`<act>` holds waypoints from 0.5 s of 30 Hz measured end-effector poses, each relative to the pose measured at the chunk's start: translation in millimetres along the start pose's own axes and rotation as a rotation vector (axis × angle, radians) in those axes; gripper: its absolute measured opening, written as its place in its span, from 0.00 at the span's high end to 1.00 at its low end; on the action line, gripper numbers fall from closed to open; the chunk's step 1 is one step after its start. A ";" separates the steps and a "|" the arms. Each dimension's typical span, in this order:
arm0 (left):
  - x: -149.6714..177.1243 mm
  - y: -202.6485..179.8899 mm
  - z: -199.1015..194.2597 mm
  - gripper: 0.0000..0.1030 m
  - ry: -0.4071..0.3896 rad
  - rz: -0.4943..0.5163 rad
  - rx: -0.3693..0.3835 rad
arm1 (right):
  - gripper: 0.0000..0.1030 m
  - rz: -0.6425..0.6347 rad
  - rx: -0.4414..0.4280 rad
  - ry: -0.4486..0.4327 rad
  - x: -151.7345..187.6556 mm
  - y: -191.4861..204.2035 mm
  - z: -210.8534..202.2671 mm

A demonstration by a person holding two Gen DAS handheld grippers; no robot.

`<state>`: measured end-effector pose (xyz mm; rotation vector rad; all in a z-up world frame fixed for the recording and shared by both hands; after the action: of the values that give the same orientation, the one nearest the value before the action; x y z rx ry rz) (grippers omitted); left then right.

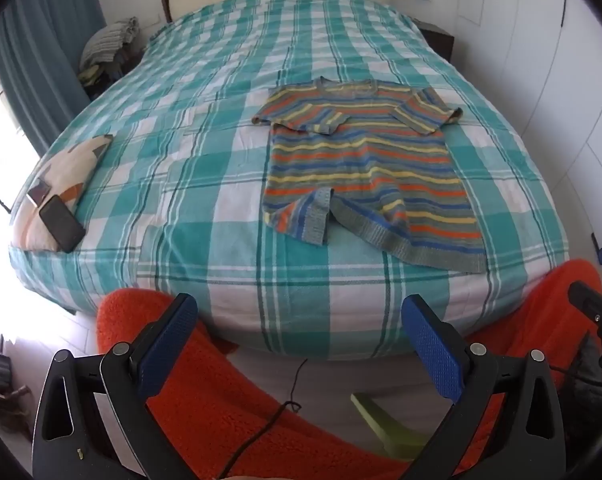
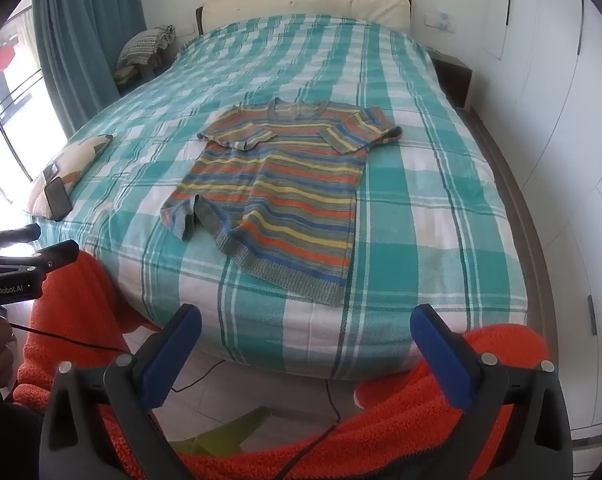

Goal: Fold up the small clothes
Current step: 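Move both tools toward the hem of the striped sweater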

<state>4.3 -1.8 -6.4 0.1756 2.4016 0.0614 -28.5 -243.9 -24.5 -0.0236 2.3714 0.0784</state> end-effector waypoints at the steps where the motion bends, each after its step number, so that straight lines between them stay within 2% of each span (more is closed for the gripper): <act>1: -0.2 -1.1 -1.3 0.01 -0.007 0.006 -0.004 | 0.00 0.002 -0.001 0.004 0.3 -0.6 0.3; 2: -0.4 0.2 -0.1 0.01 0.019 -0.017 0.012 | 0.00 0.004 -0.002 0.009 0.7 -1.5 0.7; 10: 5.8 13.6 13.8 0.01 0.057 -0.035 0.007 | 0.00 -0.006 -0.009 0.036 -3.1 3.0 16.6; 15: 4.5 21.1 30.6 0.01 0.086 -0.061 -0.037 | 0.00 -0.011 -0.012 0.040 -4.7 5.4 20.7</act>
<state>23.9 19.6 -30.1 0.0843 2.4880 0.0868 -10.9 -237.3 -35.8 -0.0442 2.4104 0.0878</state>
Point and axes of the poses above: each gripper's, at about its wrist camera, not at the fingertips, and z roughly the way its jaws point, y to its left, x to its underside, the point moved 1 cm from there along z, roughly the way its jaws point, and after that the axes turned 8 degrees about -y, right-handed, at the moved point
